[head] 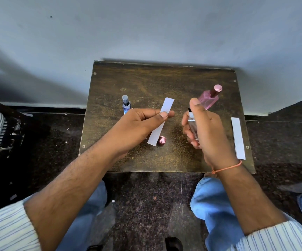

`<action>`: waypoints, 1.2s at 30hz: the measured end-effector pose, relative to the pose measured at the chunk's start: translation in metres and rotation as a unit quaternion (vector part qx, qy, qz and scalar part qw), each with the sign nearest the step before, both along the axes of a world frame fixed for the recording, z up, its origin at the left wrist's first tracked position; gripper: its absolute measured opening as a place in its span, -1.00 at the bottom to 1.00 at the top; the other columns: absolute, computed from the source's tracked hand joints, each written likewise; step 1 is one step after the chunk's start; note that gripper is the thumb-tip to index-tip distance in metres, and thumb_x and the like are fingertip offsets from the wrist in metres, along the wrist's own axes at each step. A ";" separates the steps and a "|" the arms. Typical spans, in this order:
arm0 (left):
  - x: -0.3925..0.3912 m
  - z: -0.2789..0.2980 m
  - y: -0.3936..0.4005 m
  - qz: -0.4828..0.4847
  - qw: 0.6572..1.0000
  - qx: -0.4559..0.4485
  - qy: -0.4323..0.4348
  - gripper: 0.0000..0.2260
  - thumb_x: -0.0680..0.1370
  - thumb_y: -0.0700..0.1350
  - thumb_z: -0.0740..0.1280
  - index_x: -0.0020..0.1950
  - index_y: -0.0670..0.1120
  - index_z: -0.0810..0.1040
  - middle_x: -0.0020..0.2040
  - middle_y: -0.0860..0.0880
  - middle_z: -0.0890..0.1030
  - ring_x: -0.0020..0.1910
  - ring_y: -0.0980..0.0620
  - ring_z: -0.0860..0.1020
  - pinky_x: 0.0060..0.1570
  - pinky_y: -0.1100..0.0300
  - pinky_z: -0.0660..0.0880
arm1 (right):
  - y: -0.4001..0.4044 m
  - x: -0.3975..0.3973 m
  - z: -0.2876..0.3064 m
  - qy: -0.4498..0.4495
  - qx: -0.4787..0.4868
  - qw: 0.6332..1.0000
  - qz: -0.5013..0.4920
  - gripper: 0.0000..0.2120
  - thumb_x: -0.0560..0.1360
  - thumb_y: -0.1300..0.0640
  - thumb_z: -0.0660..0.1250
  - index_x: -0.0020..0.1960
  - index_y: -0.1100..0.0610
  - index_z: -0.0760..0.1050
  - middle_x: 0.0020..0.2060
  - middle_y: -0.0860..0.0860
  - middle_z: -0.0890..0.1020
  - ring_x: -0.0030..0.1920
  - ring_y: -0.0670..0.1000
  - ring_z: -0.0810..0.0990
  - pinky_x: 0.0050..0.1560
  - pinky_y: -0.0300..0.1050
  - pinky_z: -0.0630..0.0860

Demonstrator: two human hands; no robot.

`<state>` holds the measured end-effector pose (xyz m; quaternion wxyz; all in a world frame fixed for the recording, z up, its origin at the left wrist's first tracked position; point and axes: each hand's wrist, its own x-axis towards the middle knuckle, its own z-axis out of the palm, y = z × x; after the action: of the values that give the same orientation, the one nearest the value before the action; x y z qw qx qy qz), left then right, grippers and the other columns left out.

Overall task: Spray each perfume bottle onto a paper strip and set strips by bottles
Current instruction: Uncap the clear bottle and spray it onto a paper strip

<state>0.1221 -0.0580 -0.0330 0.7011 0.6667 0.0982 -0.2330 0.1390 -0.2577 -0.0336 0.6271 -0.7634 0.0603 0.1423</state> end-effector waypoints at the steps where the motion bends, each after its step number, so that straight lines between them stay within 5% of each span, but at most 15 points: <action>1: 0.000 0.000 0.000 -0.001 1.000 0.001 0.002 -0.76 0.71 0.01 0.35 0.29 0.01 0.75 0.17 0.11 0.79 0.22 0.06 0.73 0.22 0.26 0.57 | 0.000 -0.001 0.000 -0.019 -0.016 1.000 -0.002 -0.35 0.54 -0.43 0.19 -0.27 0.17 0.51 -0.53 0.03 0.43 -0.52 -0.04 0.36 -0.46 -0.20 0.29; 4: -0.001 0.003 -0.002 -0.011 1.000 0.015 0.005 -0.76 0.70 0.02 0.36 0.25 0.00 0.77 0.11 0.03 0.81 0.11 -0.16 0.76 0.04 0.33 0.64 | 0.001 -0.002 -0.001 -0.075 -0.078 0.994 -0.013 -0.36 0.59 -0.36 0.21 -0.29 0.21 0.47 -0.52 0.03 0.44 -0.45 0.02 0.41 -0.32 0.02 0.35; 8: -0.002 0.005 -0.004 -0.025 0.999 0.036 -0.003 -0.76 0.71 0.01 0.36 0.23 -0.01 0.78 0.04 -0.19 0.80 -0.14 0.06 0.69 -0.10 0.37 0.56 | 0.001 -0.005 0.005 -0.135 -0.126 0.983 -0.014 -0.37 0.63 -0.26 0.22 -0.31 0.27 0.39 -0.41 0.31 0.43 -0.36 0.30 0.41 -0.27 0.30 0.44; 12: -0.002 0.005 -0.004 -0.032 0.999 0.030 -0.002 -0.76 0.71 0.00 0.35 0.22 -0.03 0.78 -0.08 -0.31 0.74 -0.16 -0.01 0.65 -0.26 0.32 0.51 | 0.002 -0.007 0.010 -0.151 -0.145 0.978 -0.006 -0.43 0.64 -0.20 0.20 -0.32 0.26 0.40 -0.41 0.30 0.44 -0.34 0.31 0.43 -0.25 0.28 0.44; 16: -0.002 0.004 -0.004 -0.032 0.999 0.032 -0.005 -0.76 0.72 -0.02 0.34 0.23 -0.05 0.78 -0.24 -0.09 0.70 -0.27 0.11 0.59 -0.33 0.36 0.47 | 0.004 -0.010 0.012 -0.158 -0.153 0.975 -0.007 -0.41 0.64 -0.22 0.21 -0.33 0.25 0.40 -0.41 0.27 0.45 -0.33 0.29 0.43 -0.27 0.22 0.42; 23: -0.002 0.005 -0.003 -0.033 0.999 0.028 -0.007 -0.76 0.72 -0.04 0.34 0.24 -0.08 0.77 -0.19 -0.14 0.69 -0.29 0.14 0.62 -0.34 0.35 0.47 | 0.002 -0.010 0.014 -0.176 -0.172 0.969 -0.026 -0.43 0.60 -0.22 0.23 -0.35 0.23 0.43 -0.44 0.20 0.48 -0.35 0.20 0.47 -0.31 0.14 0.39; 36: -0.003 0.006 0.000 -0.035 0.999 0.033 -0.007 -0.76 0.72 -0.02 0.34 0.25 -0.05 0.77 -0.29 0.08 0.70 -0.35 0.21 0.63 -0.34 0.40 0.48 | 0.001 -0.007 0.013 -0.192 -0.174 0.964 -0.055 -0.42 0.61 -0.21 0.25 -0.38 0.21 0.38 -0.47 0.20 0.45 -0.38 0.22 0.44 -0.30 0.15 0.41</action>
<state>0.1195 -0.0579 -0.0273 0.6704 0.6944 0.0774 -0.2497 0.1315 -0.2569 -0.0205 0.4912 -0.8693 0.0044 -0.0548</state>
